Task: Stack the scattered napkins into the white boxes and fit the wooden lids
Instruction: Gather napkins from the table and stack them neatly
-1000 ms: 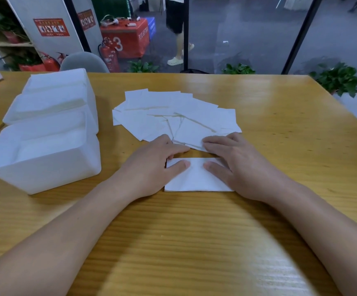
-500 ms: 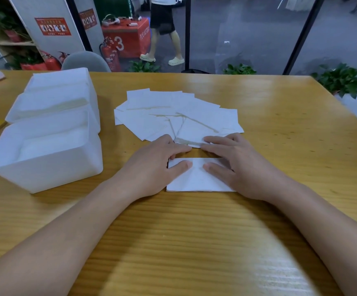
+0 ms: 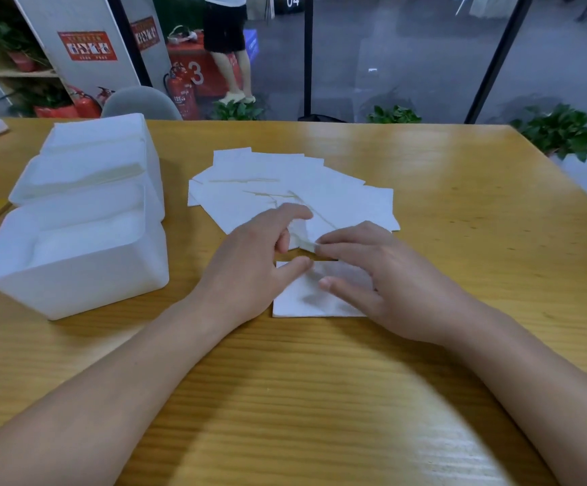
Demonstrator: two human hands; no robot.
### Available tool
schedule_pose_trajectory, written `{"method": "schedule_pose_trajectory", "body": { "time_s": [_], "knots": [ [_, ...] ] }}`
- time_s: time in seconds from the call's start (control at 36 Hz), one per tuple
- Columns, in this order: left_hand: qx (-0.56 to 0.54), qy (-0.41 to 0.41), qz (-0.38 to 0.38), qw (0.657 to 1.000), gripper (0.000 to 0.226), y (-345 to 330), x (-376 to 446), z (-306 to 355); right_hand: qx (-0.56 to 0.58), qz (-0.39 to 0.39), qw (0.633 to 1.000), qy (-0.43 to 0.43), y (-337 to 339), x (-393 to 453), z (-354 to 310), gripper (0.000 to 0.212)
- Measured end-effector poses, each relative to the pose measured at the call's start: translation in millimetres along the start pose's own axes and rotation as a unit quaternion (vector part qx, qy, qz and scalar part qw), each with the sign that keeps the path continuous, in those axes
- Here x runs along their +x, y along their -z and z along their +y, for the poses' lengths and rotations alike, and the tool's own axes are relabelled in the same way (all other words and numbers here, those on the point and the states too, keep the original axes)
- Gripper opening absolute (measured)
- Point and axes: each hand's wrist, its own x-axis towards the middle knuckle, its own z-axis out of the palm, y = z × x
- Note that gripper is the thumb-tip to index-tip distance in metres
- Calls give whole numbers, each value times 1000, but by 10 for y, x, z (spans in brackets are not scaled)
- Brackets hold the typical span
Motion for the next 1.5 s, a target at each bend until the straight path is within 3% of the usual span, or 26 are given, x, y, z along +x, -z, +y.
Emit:
{"method": "schedule_pose_trajectory", "body": {
  "time_s": [0.14, 0.25, 0.39, 0.56, 0.69, 0.81, 0.92, 1.0, 1.19, 1.5],
  "knots": [
    [16, -5, 16, 1000, 5, -22, -3, -4, 52, 28, 998, 20, -31, -13, -49, 34],
    [-105, 8, 52, 993, 6, 32, 26, -3, 28, 45, 999, -1, -9, -5, 49, 24],
    [-263, 28, 84, 961, 9, 62, 75, -30, 10, 82, 996, -28, 43, -22, 158, 31],
    [-117, 36, 50, 991, 8, 111, 83, -120, 66, 164, 983, -42, 139, -21, 146, 11],
    [-163, 8, 27, 986, 3, 125, 51, -18, 118, 155, 980, -36, 96, -26, 109, 19],
    [-182, 1, 64, 981, 6, 91, 38, 2, 144, 174, 974, -31, 81, -23, 94, 23],
    [-260, 24, 70, 963, 7, 117, 50, 13, 241, 187, 949, -77, 143, -33, 67, 20],
    [-286, 53, 34, 956, 11, 144, 52, -7, 280, 172, 935, -132, 212, -42, 88, 13],
    [-141, 86, -49, 985, 7, 129, 55, -45, 241, 64, 942, -222, 176, -54, 212, 8],
    [0, 81, -69, 994, 8, 94, 28, -73, 159, 67, 962, -212, 59, -58, 206, 12]
  ]
}}
